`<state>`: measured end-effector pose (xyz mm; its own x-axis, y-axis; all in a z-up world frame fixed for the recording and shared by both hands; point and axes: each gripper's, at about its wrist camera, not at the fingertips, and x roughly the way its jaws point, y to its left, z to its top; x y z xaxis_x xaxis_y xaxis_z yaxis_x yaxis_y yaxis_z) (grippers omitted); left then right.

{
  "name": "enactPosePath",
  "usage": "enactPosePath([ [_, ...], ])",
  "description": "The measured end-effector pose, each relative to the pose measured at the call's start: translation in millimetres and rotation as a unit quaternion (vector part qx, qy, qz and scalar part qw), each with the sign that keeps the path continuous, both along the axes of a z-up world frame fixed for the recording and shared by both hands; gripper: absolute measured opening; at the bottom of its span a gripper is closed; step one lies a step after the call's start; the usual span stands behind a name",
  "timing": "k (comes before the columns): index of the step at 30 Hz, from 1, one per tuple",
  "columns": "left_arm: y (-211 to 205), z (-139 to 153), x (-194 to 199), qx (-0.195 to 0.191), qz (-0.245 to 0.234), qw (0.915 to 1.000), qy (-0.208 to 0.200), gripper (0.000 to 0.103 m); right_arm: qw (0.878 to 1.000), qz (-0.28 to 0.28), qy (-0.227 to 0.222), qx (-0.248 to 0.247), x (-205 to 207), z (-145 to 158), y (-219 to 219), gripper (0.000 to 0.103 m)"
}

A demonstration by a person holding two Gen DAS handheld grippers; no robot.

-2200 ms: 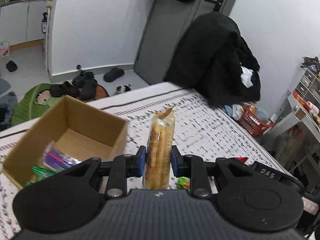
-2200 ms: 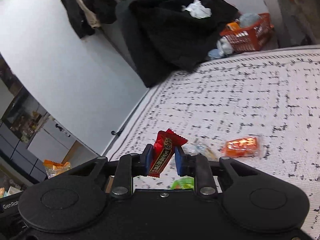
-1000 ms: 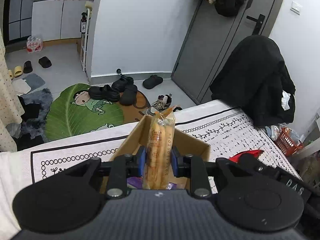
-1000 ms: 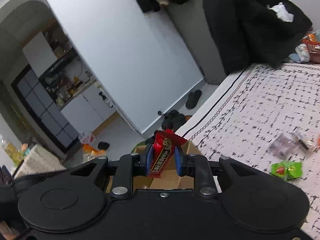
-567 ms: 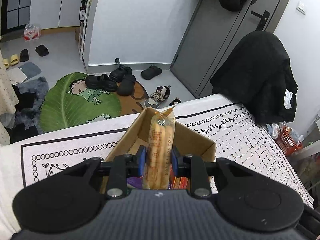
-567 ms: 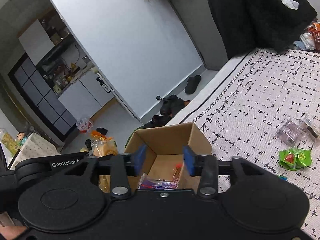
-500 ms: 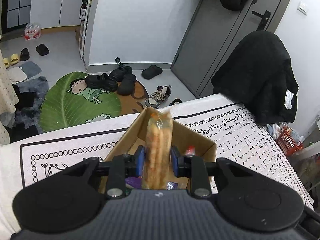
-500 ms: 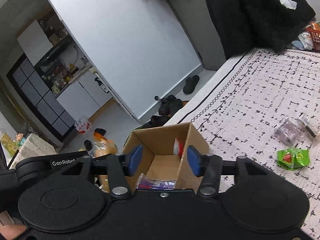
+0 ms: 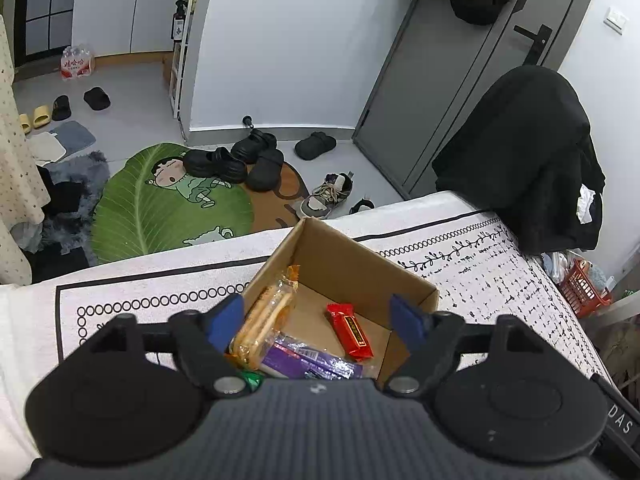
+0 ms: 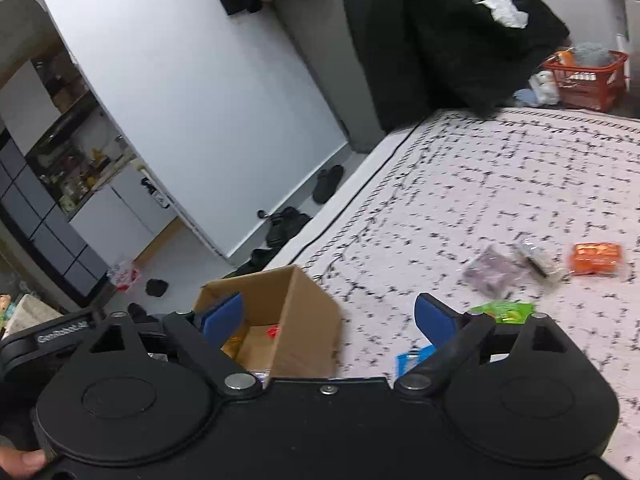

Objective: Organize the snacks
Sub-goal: 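Open both tools over the box and move them back to the snacks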

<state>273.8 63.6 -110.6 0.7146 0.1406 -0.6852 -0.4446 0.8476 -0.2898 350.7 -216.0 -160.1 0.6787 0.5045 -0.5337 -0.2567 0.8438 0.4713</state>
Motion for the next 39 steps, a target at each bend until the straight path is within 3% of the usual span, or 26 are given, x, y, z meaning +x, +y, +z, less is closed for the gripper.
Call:
enactPosePath([
  [5,-11.4,5.5,0.1,0.0,-0.011,0.9999,0.002,0.095,0.999,-0.031,-0.007,-0.03,-1.0,-0.9,-15.7,0.093],
  [11,-31.5,10.5,1.1,0.007,-0.026,0.9996,-0.004,0.097,0.998,-0.064,-0.001,-0.021,3.8,-0.8,-45.4,0.102],
  [18,-57.8,14.4,4.7,0.011,-0.048,0.9988,-0.009,0.103,0.996,-0.089,0.011,-0.009,10.6,-2.9,-76.7,0.103],
  [30,-107.1,4.2,12.8,0.0,-0.079,0.9969,-0.002,0.103,0.994,-0.108,0.025,0.001,15.5,-8.7,-124.3,0.103],
  [39,-144.6,-22.4,20.0,-0.005,-0.09,0.996,0.003,0.099,0.993,-0.112,0.028,-0.001,18.3,-22.8,-147.7,0.102],
])
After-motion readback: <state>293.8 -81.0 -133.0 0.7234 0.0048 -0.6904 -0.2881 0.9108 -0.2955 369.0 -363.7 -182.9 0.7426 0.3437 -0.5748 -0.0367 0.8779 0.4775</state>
